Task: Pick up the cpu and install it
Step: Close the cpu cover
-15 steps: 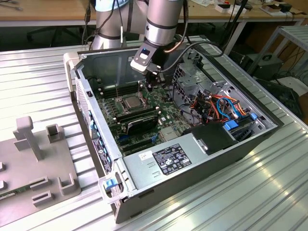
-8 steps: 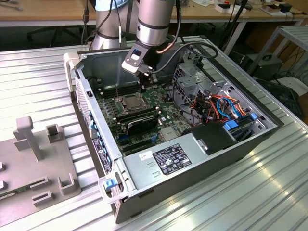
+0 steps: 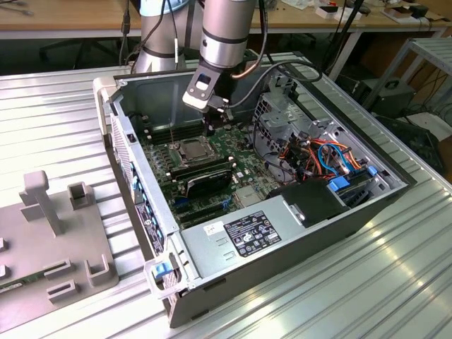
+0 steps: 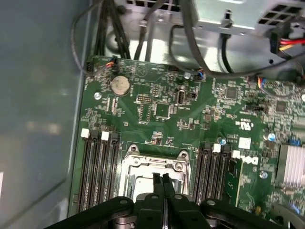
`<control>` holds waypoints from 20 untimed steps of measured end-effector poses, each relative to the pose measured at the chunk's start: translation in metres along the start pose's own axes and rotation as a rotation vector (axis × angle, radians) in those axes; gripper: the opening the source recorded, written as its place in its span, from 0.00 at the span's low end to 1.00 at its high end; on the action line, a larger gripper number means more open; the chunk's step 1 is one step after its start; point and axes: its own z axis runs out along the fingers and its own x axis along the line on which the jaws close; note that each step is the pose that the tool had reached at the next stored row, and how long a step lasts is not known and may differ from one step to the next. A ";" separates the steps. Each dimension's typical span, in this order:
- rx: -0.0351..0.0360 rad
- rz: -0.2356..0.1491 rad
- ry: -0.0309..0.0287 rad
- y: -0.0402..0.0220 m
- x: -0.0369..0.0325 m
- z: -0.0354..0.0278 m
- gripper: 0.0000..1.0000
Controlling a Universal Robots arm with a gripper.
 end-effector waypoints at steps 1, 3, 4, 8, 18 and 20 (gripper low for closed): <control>-0.0005 -0.020 0.0006 0.0000 0.0000 0.0001 0.11; -0.0013 -0.053 0.0016 0.0000 0.0000 0.0002 0.11; -0.0019 -0.075 0.0024 0.0000 0.0000 0.0003 0.11; -0.0045 -0.175 0.0054 0.0000 0.0000 0.0006 0.11; -0.0101 -0.393 0.0123 0.0000 0.0000 0.0013 0.11; -0.0110 -0.429 0.0134 0.0000 0.0000 0.0014 0.11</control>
